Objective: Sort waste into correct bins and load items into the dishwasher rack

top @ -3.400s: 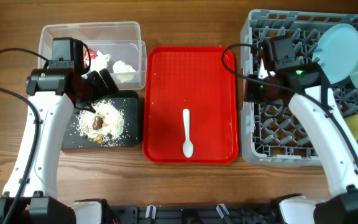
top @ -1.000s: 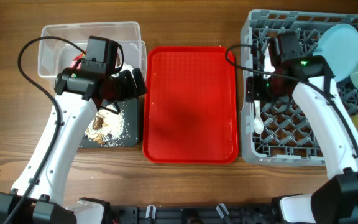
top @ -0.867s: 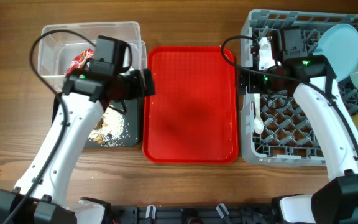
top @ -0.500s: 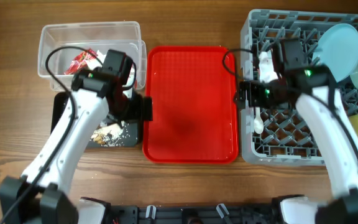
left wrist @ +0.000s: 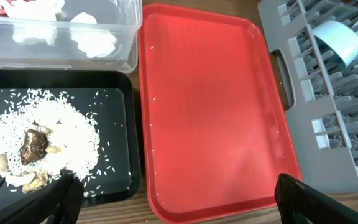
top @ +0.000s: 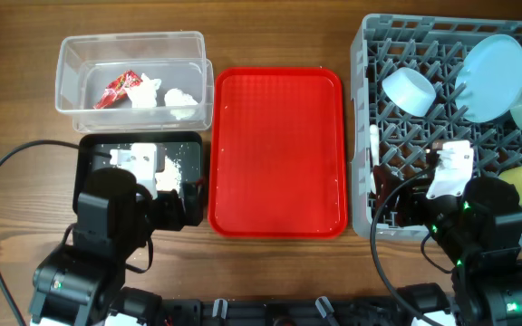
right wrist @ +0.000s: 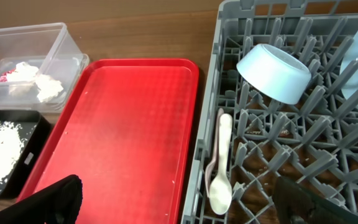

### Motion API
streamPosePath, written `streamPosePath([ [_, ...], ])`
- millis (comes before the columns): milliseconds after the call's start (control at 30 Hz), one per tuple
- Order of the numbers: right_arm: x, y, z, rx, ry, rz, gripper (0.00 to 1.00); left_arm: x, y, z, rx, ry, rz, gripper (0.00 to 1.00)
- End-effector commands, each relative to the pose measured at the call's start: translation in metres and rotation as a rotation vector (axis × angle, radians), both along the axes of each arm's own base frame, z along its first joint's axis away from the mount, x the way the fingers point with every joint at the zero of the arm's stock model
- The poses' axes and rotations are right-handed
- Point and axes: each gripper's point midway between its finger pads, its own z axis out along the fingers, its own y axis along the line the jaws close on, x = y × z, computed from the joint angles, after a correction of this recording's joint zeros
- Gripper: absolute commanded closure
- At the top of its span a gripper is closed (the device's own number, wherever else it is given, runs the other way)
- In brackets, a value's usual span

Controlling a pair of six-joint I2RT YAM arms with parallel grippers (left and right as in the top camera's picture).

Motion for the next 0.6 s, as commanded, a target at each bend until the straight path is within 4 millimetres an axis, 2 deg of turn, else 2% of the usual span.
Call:
streamPosePath([
  [0, 0.002, -0.004, -0.008, -0.009, 0.024, -0.022, 0.0, 0.0, 0.002, -0.005, 0.021, 0.003, -0.001, 0.0],
  [200, 0.005, -0.003, -0.015, -0.013, 0.053, -0.022, 0.0, 0.0, 0.002, -0.006, 0.022, 0.006, -0.001, 0.0],
  [300, 0.004, -0.011, -0.007, -0.077, 0.001, -0.028, 0.0, 0.0, 0.002, -0.006, 0.022, 0.006, -0.001, 0.0],
  [433, 0.007, -0.011, 0.023, -0.089, -0.306, -0.014, 0.0, 0.0, 0.002, -0.006, 0.022, 0.006, -0.001, 0.0],
  [500, 0.008, -0.014, 0.027, -0.059, -0.47, -0.044, 0.0, 0.0, 0.002, -0.006, 0.022, 0.006, -0.001, 0.0],
  [567, 0.008, -0.019, 0.02, -0.007, -0.6, -0.078, 0.0, 0.0, 0.002, -0.006, 0.022, 0.006, -0.001, 0.0],
])
